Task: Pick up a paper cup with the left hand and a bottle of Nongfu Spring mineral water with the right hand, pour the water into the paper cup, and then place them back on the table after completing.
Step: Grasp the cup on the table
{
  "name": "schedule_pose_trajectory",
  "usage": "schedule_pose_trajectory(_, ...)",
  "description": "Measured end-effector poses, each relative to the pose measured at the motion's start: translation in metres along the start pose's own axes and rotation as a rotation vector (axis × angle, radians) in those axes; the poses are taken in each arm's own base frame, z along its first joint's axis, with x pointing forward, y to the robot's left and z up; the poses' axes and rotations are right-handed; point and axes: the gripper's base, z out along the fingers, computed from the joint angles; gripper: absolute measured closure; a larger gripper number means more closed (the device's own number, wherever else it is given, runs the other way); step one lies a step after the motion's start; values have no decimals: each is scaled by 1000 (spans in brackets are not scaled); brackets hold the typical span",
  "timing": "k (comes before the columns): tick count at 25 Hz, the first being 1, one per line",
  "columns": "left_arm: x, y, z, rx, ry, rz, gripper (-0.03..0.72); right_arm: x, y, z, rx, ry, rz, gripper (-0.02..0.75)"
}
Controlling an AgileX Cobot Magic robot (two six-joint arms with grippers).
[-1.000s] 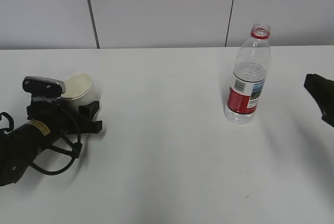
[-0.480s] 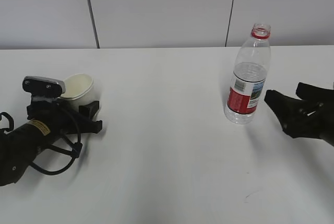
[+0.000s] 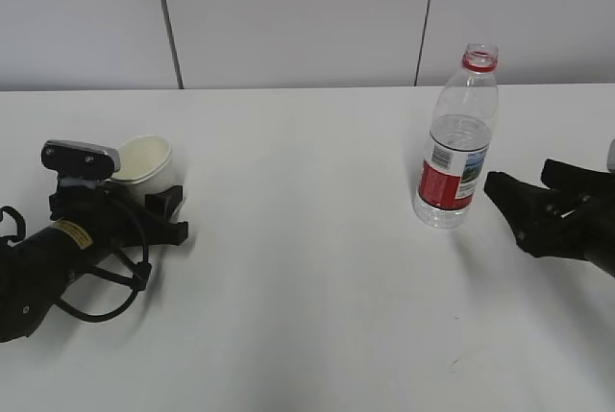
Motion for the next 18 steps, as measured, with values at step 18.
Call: schedule_pose_trajectory(18,0,0,0,0,-1,0,315,-6,-8,4,70,-34,27,146)
